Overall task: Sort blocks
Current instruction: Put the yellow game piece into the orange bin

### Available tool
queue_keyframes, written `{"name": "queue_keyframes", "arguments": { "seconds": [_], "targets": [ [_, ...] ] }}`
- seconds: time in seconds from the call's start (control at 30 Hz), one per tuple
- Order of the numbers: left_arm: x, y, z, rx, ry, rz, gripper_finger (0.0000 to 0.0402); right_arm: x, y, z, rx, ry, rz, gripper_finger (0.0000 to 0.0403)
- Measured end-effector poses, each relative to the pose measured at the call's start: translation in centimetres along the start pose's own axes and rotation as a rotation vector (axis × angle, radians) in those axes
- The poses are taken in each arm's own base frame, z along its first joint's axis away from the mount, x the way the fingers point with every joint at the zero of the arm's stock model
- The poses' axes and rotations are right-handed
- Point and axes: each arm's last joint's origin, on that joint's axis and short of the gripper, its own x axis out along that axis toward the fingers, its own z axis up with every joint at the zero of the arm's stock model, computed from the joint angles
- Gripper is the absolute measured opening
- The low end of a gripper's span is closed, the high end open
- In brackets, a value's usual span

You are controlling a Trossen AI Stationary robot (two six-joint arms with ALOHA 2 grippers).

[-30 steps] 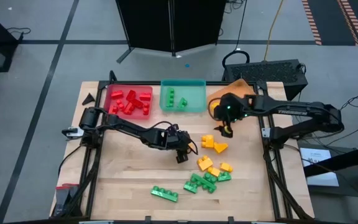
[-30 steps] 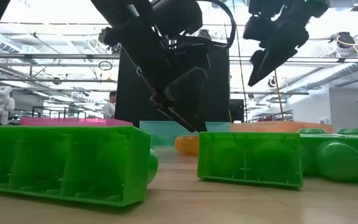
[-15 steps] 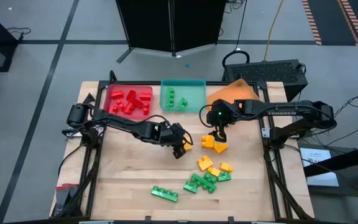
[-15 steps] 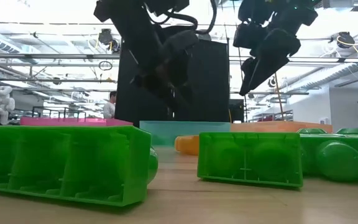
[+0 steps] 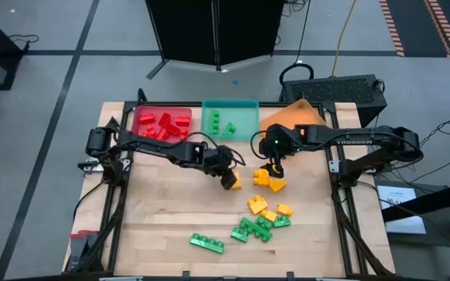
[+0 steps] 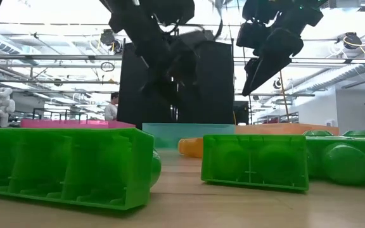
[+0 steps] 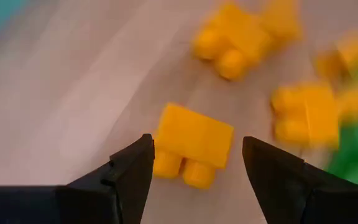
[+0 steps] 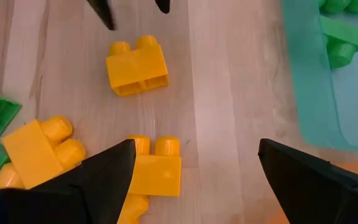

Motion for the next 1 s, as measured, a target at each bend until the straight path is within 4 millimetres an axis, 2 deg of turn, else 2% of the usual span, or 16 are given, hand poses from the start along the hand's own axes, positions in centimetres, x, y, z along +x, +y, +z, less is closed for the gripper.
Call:
{"name": "queue_keyframes", "arguments": {
  "seconds": [0.13,0.33,0.4,0.57,0.8,1.0],
  "targets": [
    [-0.3,-1.1,-0.2,0.534,-0.006,-0.030,0.0246,0.0,0.0,-0.2,-0.010,0.019,0.002,0.0336],
    [-0.3,-1.3,-0.3,1.069,-0.019,-0.038,0.0246,0.0,0.1,-0.6,-0.009,0.058,0.006,0.0336],
    [0.0,-1.3,-0.4,1.143,-0.016,-0.044,0.0246,0.0,0.1,-0.6,-0.008,0.058,0.006,0.0336],
    [1.5,-0.1,-0.6,1.180,0.052,-0.039,0.0246,0.0,0.1,-0.5,0.011,0.055,0.005,0.0336],
    [3.0,-0.2,-0.8,1.301,0.087,-0.057,0.0246,0.0,0.0,-0.5,0.021,0.052,0.004,0.0336],
    [3.4,-0.2,-0.8,1.447,0.095,-0.047,0.0246,0.0,0.0,-0.5,0.032,0.052,0.004,0.0336]
  ]
}}
